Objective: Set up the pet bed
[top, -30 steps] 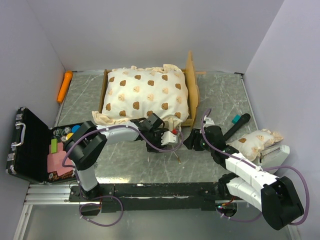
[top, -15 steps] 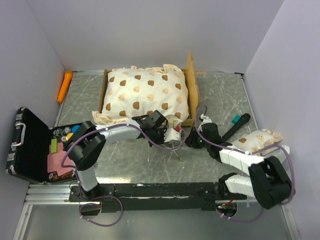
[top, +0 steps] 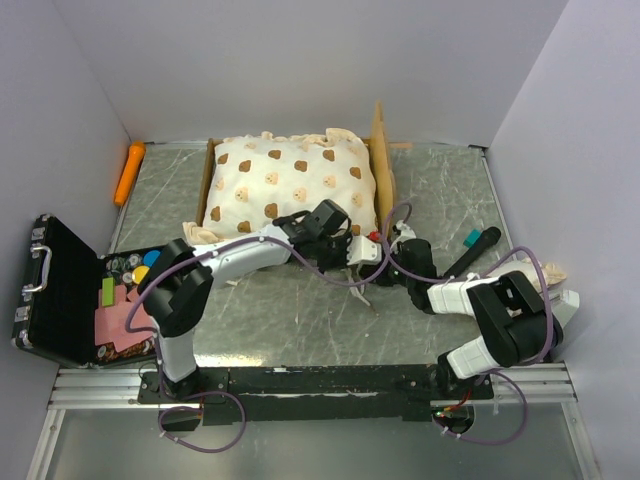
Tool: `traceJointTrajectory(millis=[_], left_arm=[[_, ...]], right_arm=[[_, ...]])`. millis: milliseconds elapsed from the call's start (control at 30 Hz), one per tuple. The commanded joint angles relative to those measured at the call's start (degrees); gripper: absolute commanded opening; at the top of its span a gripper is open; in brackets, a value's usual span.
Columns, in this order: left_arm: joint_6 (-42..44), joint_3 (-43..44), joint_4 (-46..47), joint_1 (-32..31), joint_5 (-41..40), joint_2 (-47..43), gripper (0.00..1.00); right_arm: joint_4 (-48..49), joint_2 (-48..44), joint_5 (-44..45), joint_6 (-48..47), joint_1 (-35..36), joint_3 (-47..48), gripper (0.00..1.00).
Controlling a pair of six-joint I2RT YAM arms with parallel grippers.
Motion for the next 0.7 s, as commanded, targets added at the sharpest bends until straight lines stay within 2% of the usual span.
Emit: traceJointTrajectory(millis=[0, 233, 367, 500, 667], left_arm=[[2.01, 6.37, -2.34, -0.45, 2.86, 4.00, 0.01], [3.33, 8.40, -3.22, 1.48, 2.77, 9.11, 0.01], [3.60, 8.84, -2.96, 3.24, 2.07, 9.73, 0.01], [4.30, 8.31, -1.91, 3.33, 1.89, 9.99, 0.01], [5.61, 7.26, 1.43, 3.68, 2.85, 10.60, 0.01]], right_arm=[[13.51, 1.59, -8.24, -0.78, 0.29, 0.20, 0.41], [21.68, -1.21, -8.78, -0.07, 0.29, -4.36, 0.44], [21.16, 0.80, -12.65, -1.66, 0.29, -1.82, 0.45], [26.15, 1.77, -11.42, 0.71, 0.12, -2.95, 0.45], [30.73, 4.14, -15.37, 2.20, -0.15, -2.60, 0.45]])
